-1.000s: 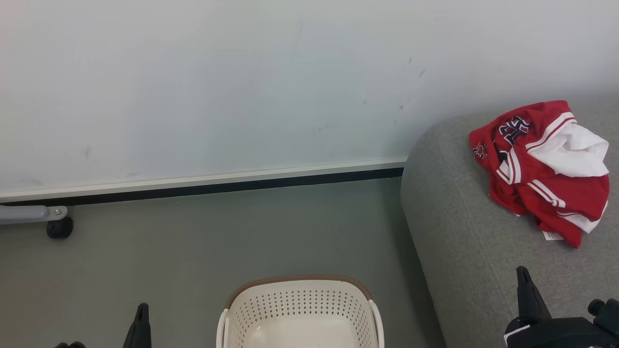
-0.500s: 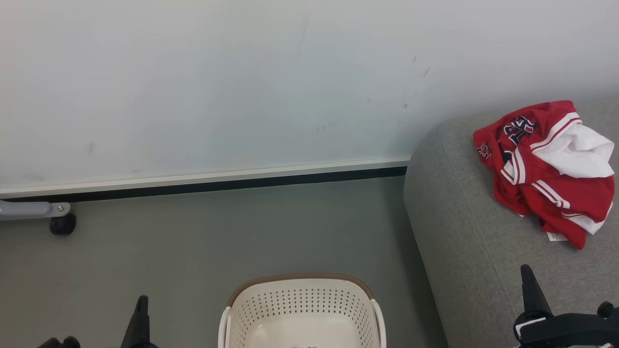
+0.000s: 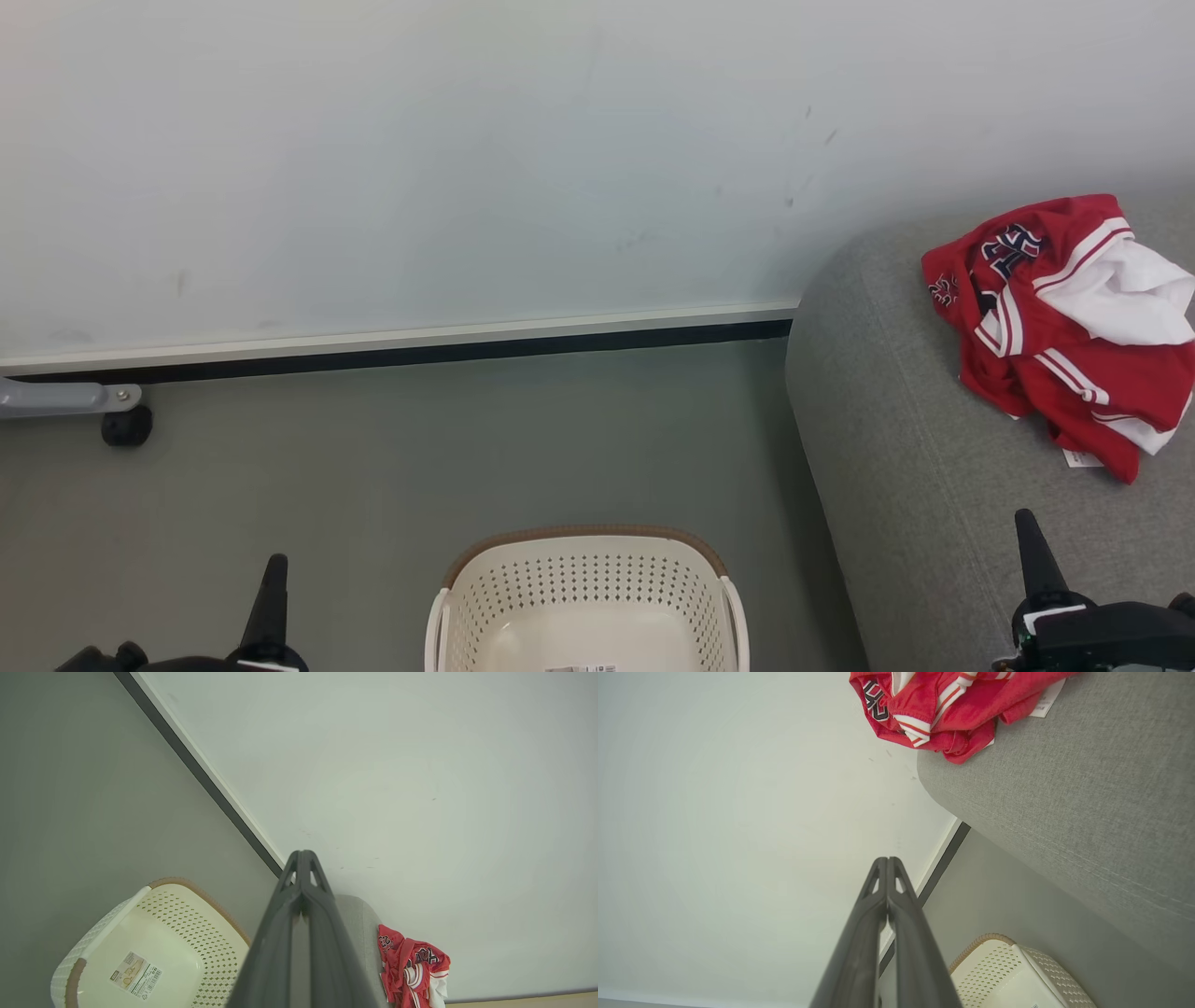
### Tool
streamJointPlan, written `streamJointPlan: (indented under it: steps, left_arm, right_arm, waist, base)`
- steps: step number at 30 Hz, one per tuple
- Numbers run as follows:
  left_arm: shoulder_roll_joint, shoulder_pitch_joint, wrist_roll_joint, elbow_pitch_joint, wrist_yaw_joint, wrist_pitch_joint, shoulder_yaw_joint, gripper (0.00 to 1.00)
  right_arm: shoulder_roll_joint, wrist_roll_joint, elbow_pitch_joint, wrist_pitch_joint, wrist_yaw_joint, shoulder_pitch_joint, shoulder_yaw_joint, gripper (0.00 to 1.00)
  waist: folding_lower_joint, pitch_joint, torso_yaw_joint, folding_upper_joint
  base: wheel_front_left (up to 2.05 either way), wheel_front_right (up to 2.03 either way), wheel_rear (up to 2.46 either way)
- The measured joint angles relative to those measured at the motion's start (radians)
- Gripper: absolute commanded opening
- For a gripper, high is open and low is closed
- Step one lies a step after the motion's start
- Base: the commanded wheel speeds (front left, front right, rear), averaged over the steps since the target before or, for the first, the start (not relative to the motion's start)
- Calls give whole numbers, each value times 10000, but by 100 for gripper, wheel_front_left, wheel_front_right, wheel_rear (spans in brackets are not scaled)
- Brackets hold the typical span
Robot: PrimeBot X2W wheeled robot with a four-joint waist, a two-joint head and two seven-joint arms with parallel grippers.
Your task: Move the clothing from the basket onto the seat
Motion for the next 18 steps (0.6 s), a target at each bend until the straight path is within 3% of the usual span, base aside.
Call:
streamJointPlan:
  steps: [18]
  left_arm:
    - [-261, -519, -2006, 349, -372, 608, 422, 0]
  right_arm:
    - [293, 2209, 297, 610, 397, -243, -679, 0]
  waist:
    - [-1, 62, 111, -2]
  base:
    - [0, 0, 0]
